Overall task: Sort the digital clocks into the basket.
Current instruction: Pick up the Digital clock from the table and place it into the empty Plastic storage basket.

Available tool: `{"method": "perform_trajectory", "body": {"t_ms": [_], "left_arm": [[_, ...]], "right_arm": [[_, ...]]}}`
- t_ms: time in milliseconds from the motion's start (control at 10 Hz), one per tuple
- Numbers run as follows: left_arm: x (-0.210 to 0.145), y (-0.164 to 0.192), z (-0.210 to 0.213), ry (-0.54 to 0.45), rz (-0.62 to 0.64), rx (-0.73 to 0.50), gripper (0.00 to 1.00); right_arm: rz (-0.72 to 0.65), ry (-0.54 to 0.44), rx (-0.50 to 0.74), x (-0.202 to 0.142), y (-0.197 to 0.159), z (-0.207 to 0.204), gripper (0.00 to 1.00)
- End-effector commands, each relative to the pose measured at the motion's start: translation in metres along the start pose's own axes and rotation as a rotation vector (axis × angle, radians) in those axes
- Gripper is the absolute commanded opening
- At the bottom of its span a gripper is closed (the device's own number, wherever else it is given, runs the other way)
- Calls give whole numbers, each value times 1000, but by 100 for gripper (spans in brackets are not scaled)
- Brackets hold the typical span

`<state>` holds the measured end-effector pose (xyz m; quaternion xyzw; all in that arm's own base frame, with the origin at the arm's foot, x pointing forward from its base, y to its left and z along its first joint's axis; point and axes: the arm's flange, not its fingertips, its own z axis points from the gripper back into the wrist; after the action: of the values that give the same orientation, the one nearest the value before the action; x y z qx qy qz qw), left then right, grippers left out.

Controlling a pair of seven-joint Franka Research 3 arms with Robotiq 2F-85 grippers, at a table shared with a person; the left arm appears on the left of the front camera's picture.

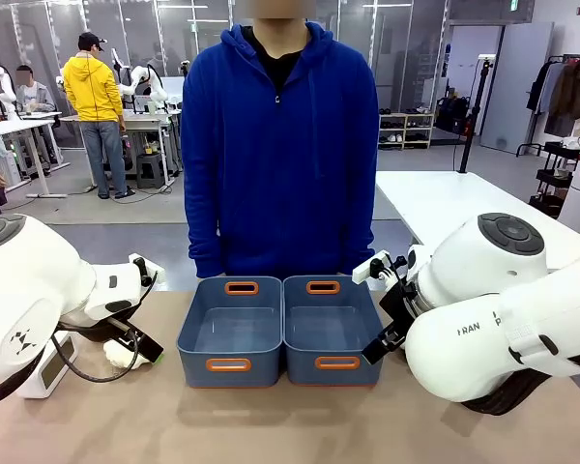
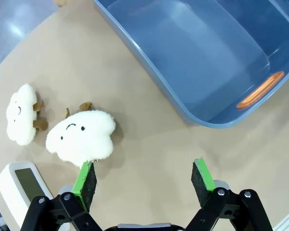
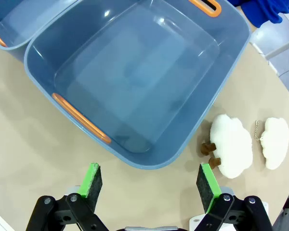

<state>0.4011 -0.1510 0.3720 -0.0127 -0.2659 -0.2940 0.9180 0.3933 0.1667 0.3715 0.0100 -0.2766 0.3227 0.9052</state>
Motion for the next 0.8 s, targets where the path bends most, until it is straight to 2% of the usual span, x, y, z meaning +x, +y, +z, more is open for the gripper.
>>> {"method": "perform_trajectory", "body": {"t_ms": [0,200,300,400,500,700], "left_arm": [[24,2,21,18,-39,-10,100],[58,17,67,11,50,-170,100],[67,23,85,19,64,-259,100],[70,35,100,11,145,-375,100],[66,52,110,-63,222,-543,100],[34,94,130,-210,470,-726,100]], "right_arm": [[-7,-30,22,20,-3,21,100],[-41,19,122,51,-22,67,100],[-64,56,209,57,-31,84,100],[-109,59,293,61,-43,97,100],[-187,27,331,60,-61,105,100],[-401,-78,658,36,-102,122,100]]}}
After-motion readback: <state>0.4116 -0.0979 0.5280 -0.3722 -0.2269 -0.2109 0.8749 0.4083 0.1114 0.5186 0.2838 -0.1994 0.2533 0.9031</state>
